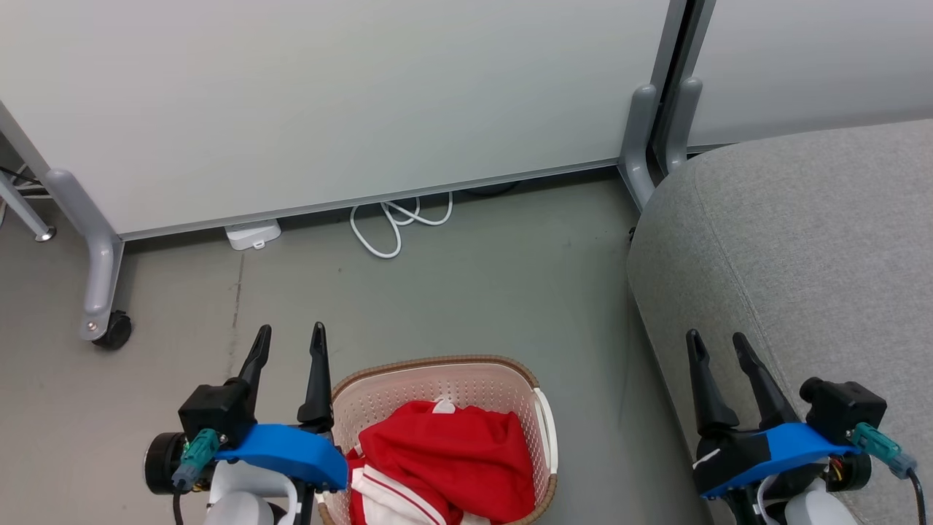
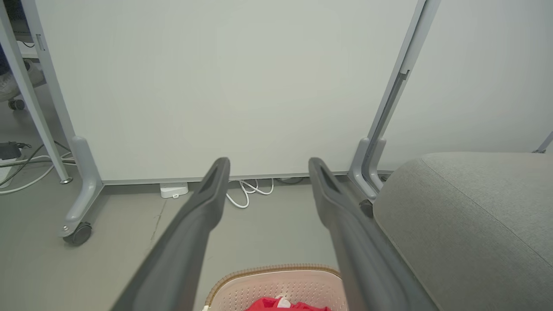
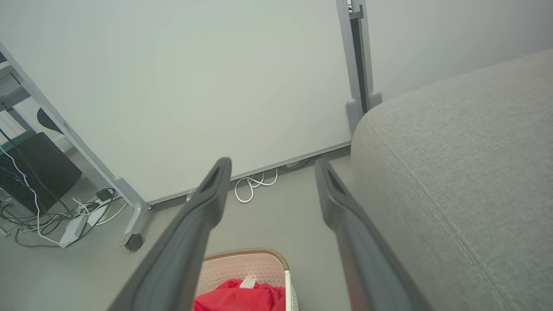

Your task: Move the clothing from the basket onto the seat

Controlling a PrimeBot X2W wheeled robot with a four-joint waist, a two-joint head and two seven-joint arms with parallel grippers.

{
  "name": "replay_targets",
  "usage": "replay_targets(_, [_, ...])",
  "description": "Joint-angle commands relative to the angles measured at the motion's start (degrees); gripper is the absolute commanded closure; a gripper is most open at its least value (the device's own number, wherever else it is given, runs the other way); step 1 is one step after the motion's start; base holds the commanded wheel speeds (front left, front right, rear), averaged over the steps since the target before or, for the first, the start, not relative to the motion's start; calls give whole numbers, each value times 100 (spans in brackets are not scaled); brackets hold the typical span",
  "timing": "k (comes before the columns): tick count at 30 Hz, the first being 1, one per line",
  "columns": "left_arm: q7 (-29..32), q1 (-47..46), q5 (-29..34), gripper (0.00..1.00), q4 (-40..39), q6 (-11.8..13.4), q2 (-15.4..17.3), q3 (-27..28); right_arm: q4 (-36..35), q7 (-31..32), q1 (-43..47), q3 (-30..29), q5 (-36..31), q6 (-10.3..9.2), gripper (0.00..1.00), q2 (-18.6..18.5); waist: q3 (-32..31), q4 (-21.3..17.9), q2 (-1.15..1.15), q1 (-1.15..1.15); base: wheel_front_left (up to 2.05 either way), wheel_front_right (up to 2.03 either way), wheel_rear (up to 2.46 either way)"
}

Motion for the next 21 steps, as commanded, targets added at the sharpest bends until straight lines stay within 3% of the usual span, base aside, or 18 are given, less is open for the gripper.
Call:
replay_targets(1, [-49,-122,138,0,-4,30,27,-19,-14,-45,-123,10,-120,12,0,-45,2,2,0,0,0,0,0])
replay_targets(21, [-285,-157,981,0,140,31,-17,-86,65,-268,-157,79,-978,14,0,-51,74,5,0,0,0,0,0])
